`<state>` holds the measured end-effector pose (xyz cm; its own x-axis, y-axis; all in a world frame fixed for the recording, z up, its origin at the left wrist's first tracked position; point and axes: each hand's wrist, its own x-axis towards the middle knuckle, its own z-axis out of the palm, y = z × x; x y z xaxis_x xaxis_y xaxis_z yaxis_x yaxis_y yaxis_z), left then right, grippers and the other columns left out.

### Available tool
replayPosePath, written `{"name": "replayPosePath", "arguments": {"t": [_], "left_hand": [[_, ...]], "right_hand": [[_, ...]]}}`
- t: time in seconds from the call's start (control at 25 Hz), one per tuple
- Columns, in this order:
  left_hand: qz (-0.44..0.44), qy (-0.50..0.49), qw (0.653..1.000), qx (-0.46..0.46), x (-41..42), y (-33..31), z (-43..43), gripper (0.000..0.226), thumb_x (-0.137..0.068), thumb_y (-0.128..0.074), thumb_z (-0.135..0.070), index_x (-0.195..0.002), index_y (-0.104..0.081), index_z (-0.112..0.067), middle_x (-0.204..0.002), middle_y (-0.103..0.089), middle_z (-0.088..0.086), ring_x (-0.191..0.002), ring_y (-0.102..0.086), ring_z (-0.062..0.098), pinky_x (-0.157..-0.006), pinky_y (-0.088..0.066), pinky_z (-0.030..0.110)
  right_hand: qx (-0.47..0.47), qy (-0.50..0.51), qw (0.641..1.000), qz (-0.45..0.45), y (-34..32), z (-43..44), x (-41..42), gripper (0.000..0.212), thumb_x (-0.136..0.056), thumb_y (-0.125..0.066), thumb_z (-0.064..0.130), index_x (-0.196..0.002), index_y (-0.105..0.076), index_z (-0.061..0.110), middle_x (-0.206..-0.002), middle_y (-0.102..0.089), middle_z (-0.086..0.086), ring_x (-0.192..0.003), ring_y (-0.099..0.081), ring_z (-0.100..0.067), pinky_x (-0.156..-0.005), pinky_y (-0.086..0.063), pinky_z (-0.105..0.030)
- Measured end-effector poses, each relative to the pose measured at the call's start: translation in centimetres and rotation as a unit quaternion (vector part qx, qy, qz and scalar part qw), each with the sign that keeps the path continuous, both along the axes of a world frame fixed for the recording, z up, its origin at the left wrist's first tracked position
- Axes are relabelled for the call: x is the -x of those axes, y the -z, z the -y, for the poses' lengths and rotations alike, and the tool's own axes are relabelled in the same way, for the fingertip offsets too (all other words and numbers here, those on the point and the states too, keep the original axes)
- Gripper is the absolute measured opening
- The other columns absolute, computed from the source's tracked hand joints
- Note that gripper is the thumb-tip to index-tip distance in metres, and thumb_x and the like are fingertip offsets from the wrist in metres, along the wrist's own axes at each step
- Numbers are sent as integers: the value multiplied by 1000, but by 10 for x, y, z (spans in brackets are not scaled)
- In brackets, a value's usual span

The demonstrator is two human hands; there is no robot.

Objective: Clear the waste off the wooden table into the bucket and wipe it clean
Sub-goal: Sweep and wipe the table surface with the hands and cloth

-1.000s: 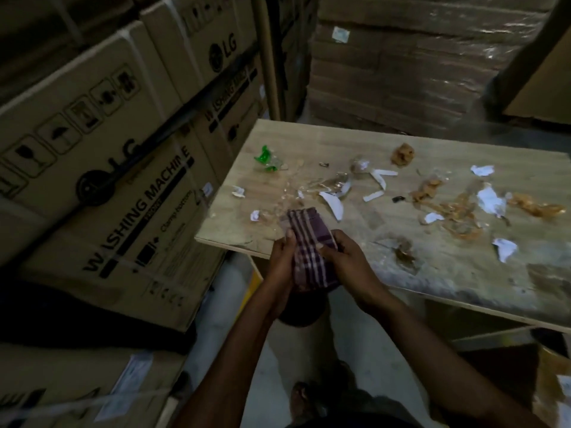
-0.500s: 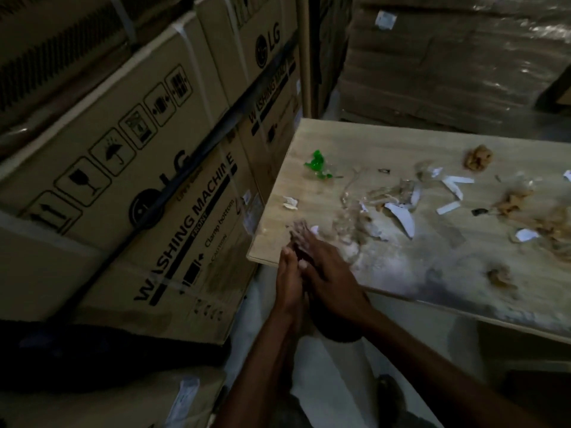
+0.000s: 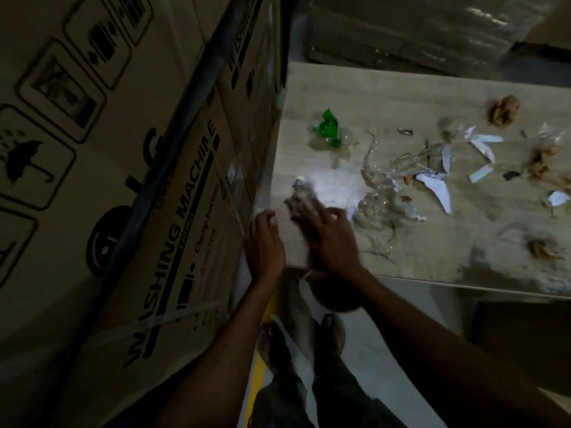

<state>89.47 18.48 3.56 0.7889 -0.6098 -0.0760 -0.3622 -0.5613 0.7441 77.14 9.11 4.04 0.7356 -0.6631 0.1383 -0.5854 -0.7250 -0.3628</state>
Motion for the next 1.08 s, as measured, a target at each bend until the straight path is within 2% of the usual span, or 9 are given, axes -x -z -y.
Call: {"name": "replayPosePath", "arguments": {"t": [0.08,0.2,0.28,0.44,0.6,0.76,0.88,1.0,1.08], "left_hand": [[60,42,997,-19,-4,4,16,17,-104,-48,-25,-116,-58,-20,-117,-62,6,-110,-56,30,-91,-44,42],[45,61,997,-18,-21,4,38,14,-99,-53,-16,-113,-56,-18,-114,-64,7,-108,-58,31,-90,-46,43],[35,61,997,-10,-30,5,49,17,-98,-48,-18,-114,-54,-17,-115,-63,9,-108,-59,33,-88,-48,45],[75,46,995,-49,-28,14,66,43,-98,-40,-23,-137,-51,-10,-136,-53,18,-126,-50,37,-104,-40,47],[193,82,974,-90,-26,20,75,52,-86,-64,-13,-136,-56,-23,-134,-52,11,-122,-46,34,-105,-30,52],[148,136,975,-98,-46,9,137,52,-81,-69,-16,-131,-59,-25,-131,-55,9,-120,-49,35,-101,-37,49],[212,102,967,-99,-51,23,158,42,-85,-64,-24,-126,-57,-23,-123,-59,8,-109,-54,33,-88,-47,46],[324,91,937,-88,-48,40,157,33,-90,-54,-19,-122,-61,-16,-115,-60,10,-97,-56,33,-83,-48,43],[354,119,925,-66,-50,44,162,43,-90,-56,-19,-133,-57,-20,-122,-58,10,-104,-55,33,-90,-44,47]], "right_hand": [[34,60,997,-43,-1,31,17,62,-93,-56,22,-152,-46,35,-163,-40,-6,-99,-54,-34,-83,-46,-39],[43,112,993,-21,-5,46,23,62,-94,-59,20,-153,-46,30,-158,-46,-7,-102,-51,-34,-86,-47,-41],[54,82,995,24,-10,34,-1,59,-95,-60,23,-152,-48,27,-157,-46,-9,-108,-48,-33,-85,-47,-40],[91,-26,995,-24,0,35,-58,57,-98,-52,29,-154,-44,34,-165,-36,-5,-120,-47,-32,-88,-44,-40],[28,204,977,-62,0,93,-42,66,-89,-57,21,-153,-44,32,-161,-40,-7,-116,-50,-37,-85,-44,-41],[55,222,973,36,-11,109,-29,66,-81,-57,17,-147,-55,22,-150,-53,-12,-107,-48,-35,-86,-45,-40],[73,179,975,110,-24,115,-76,57,-81,-63,23,-138,-64,20,-139,-61,-15,-107,-55,-37,-82,-46,-39],[49,137,989,39,-19,157,-126,68,-86,-62,26,-152,-48,27,-157,-44,-11,-122,-49,-37,-94,-41,-41],[-4,214,977,-22,-4,193,-127,64,-99,-52,29,-160,-32,35,-167,-29,-7,-137,-40,-38,-108,-34,-45]]}}
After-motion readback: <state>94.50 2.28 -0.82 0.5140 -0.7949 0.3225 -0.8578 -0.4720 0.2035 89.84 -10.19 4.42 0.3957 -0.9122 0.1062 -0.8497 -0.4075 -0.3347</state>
